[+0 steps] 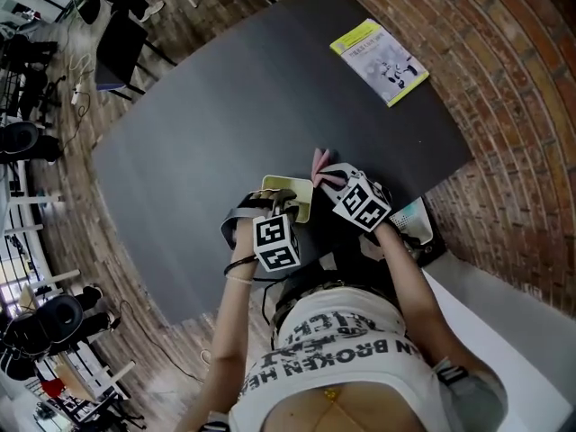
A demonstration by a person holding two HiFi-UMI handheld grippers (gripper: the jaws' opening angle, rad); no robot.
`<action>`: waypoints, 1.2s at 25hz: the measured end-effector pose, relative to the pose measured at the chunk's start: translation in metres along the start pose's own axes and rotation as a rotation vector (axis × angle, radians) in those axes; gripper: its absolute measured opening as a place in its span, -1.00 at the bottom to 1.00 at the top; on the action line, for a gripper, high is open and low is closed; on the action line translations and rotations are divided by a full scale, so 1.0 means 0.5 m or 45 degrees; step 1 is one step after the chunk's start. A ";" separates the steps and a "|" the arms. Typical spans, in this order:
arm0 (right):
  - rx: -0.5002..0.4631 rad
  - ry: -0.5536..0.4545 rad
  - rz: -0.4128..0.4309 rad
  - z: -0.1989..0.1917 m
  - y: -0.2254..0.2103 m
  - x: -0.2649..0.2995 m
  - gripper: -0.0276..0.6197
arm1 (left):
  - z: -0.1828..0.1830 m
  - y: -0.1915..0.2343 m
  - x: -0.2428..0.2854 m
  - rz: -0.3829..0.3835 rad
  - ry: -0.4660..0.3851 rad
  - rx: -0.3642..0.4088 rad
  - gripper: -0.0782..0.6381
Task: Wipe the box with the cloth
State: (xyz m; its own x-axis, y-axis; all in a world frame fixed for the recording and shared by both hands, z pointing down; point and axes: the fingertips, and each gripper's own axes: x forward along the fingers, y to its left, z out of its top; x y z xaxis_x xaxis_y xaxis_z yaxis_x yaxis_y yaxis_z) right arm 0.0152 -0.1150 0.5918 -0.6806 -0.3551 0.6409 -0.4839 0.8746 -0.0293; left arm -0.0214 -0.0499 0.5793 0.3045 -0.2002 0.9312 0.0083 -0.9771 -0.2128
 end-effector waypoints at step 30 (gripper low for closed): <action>-0.120 -0.060 0.205 0.036 0.153 0.008 -0.86 | -0.119 0.007 -0.041 -0.052 -0.612 -1.930 -0.27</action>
State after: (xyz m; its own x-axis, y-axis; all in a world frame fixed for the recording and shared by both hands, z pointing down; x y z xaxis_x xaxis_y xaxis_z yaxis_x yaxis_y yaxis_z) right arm -0.0346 -0.0554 0.5783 -0.7713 -0.2213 0.5968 -0.3144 0.9477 -0.0548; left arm -0.0844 -0.0536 0.5773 0.5897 -0.4197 0.6900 -0.8020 -0.2042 0.5613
